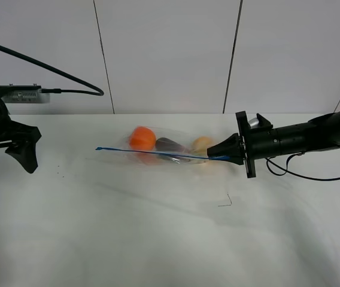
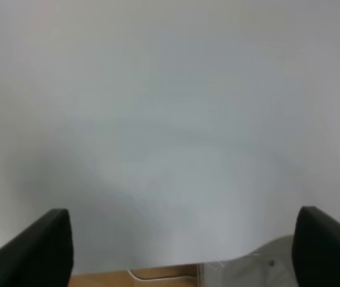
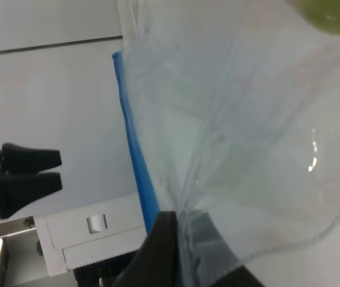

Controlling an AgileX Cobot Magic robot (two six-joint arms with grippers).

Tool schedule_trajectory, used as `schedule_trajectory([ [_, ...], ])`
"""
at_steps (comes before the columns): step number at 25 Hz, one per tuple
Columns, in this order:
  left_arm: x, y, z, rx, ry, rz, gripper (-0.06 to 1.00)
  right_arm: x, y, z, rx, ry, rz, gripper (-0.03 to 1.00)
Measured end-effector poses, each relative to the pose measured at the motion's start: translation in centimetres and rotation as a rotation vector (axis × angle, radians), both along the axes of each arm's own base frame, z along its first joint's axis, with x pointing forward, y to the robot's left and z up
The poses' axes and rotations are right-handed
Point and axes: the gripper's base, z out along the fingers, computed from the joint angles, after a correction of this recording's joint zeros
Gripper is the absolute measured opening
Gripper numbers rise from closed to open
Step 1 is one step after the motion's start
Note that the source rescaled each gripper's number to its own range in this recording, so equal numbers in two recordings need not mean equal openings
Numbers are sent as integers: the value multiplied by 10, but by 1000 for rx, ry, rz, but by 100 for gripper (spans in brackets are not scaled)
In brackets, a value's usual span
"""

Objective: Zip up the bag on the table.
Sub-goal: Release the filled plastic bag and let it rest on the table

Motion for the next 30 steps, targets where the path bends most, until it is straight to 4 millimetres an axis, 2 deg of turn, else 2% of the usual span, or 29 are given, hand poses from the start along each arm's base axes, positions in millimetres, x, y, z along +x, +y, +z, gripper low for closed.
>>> schedule_trajectory([
  [3,-20,1,5,-1,-16,0,99,0,0,0,-1,0,2,0],
  [8,-72,4,9,-3,-48,-3,99,0,0,0,-1,0,2,0],
  [15,-150,9,-3,-7,-123,-3,99,0,0,0,-1,0,2,0],
  [17,-165,10,-10,-10,-176,-2,99,0,0,0,-1,0,2,0],
  [23,-203,12,-29,-17,-308,0,99,0,0,0,-1,0,2,0],
  [30,-220,13,-22,-26,-453,1,99,0,0,0,-1,0,2,0],
])
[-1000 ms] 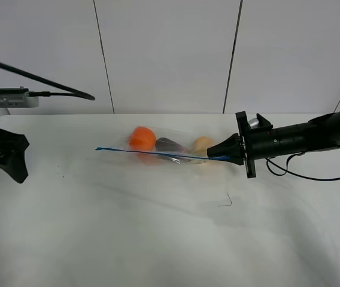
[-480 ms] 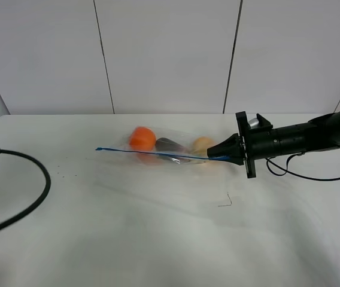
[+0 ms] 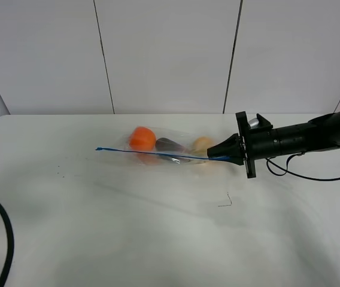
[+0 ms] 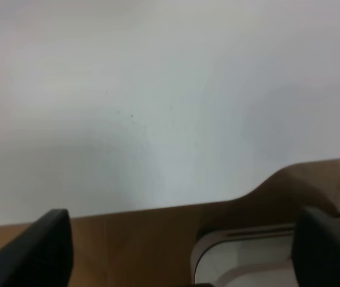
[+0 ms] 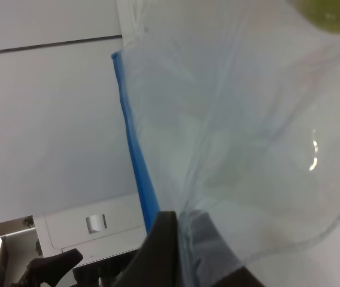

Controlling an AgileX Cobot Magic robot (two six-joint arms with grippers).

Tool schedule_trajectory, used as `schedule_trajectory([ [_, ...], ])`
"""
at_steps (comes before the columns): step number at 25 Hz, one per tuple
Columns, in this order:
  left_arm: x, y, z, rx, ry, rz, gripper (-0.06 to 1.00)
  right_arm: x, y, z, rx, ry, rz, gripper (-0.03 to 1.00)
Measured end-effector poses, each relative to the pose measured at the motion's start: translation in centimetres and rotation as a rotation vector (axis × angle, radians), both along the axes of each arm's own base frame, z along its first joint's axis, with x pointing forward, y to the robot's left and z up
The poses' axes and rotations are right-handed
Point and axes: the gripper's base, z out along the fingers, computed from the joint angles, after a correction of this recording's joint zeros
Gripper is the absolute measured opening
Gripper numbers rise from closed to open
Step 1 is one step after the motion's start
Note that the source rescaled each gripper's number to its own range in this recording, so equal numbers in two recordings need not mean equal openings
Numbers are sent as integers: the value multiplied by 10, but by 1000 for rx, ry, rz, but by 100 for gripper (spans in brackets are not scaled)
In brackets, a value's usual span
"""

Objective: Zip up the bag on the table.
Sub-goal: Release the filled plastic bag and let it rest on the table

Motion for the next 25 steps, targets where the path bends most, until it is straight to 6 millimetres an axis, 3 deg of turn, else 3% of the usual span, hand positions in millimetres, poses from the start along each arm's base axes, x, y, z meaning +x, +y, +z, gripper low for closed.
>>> schedule_trajectory([
  [11,-11,3,5,-3,-86,44,99,0,0,0,0,0,0,0],
  [25,-60,3,12,-9,-436,64,99,0,0,0,0,0,0,0],
])
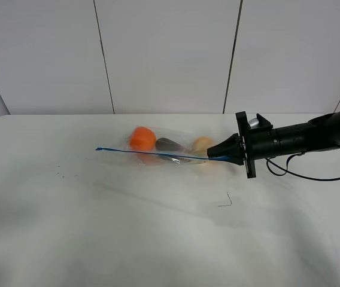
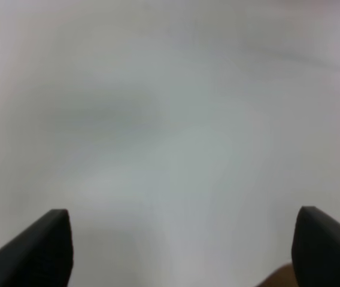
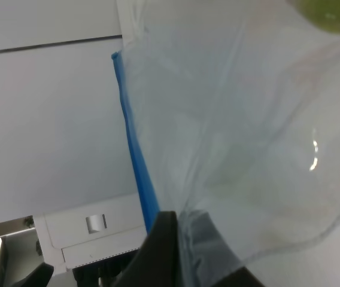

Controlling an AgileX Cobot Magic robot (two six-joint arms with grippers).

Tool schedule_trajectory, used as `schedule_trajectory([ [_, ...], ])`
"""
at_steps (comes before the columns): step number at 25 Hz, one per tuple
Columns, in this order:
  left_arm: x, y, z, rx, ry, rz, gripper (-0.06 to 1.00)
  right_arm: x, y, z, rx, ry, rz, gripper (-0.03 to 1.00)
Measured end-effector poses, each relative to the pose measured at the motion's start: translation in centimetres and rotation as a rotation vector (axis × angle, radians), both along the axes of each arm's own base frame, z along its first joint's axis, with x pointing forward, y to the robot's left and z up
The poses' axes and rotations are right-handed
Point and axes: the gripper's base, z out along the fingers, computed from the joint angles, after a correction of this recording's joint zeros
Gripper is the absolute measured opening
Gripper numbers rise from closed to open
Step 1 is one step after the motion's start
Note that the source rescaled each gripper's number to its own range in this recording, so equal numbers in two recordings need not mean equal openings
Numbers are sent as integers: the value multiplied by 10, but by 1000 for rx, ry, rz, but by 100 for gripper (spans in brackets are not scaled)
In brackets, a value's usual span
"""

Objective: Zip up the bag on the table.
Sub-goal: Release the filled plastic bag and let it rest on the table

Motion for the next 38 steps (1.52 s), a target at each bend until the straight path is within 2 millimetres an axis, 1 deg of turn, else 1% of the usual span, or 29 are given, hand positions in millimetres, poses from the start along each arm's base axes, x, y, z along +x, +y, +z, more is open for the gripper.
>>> schedule_trajectory([
  [4,-8,0,0,0,-57,0,99,0,0,0,0,0,0,0],
  [24,-9,-2,0,-18,-60,-12,99,0,0,0,0,0,1,0],
  [26,-9,-2,0,-18,-60,-12,99,0,0,0,-4,0,4,2],
  [27,-9,-2,0,-18,-60,-12,99,-1,0,-1,-10,0,7,8],
  [28,-9,-2,0,-18,-60,-12,99,-1,0,-1,-14,0,12,17],
  [30,-9,-2,0,-18,-60,-12,99,-2,0,-2,-25,0,26,46],
  [31,-9,-2,0,-18,-60,-12,99,-3,-1,-3,-33,0,37,64],
  [32,-9,-2,0,-18,-60,-12,99,-4,-1,-3,-39,4,45,79],
  [34,-9,-2,-1,-18,-59,-12,99,-5,-2,-4,-70,15,77,92],
  [36,-9,-2,-1,-18,-59,-12,99,0,-4,0,-130,23,125,97],
  [38,-9,-2,-1,-18,-59,-12,99,8,-9,7,-237,28,188,99],
])
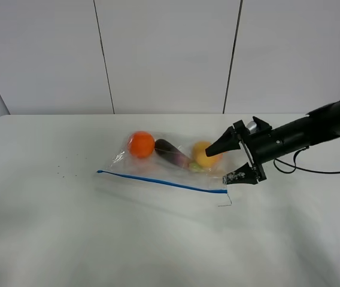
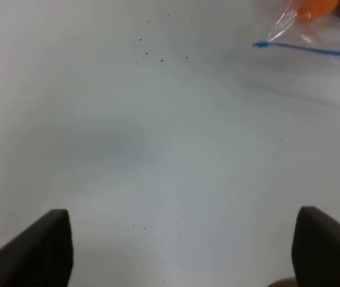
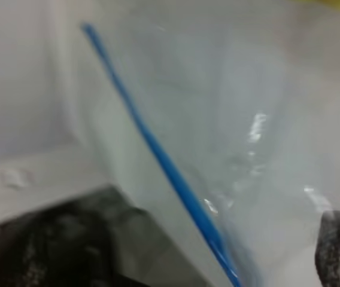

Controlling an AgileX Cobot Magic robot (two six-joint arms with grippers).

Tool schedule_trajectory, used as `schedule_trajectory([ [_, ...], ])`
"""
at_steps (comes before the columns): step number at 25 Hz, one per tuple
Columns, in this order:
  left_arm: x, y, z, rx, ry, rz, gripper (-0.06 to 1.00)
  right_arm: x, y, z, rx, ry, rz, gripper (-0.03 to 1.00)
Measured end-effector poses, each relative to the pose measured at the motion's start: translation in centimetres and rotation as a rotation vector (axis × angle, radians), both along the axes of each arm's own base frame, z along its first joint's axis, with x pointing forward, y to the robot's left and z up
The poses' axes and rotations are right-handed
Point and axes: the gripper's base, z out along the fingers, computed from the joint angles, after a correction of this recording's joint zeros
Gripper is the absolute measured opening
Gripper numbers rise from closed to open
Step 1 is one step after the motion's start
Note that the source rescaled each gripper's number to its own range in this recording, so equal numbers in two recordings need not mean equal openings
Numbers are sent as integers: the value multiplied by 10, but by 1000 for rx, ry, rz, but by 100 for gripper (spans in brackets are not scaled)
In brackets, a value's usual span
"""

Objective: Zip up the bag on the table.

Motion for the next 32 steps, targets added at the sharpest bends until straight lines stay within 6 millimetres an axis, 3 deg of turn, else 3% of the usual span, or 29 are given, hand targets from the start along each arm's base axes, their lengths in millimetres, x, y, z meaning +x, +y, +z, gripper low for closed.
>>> schedule_trajectory([
  [7,0,0,0,0,0,0,99,39,-34,48,-493,-80,60,100],
  [12,0,0,0,0,0,0,99,46,-51,90,-696,-198,43,100],
  [24,0,0,0,0,0,0,99,15,-61,164,-828,-364,-5,100],
  [28,0,0,0,0,0,0,99,-11,-62,180,-848,-382,-18,100],
  [32,0,0,0,0,0,0,99,-53,-64,185,-871,-369,-6,100],
])
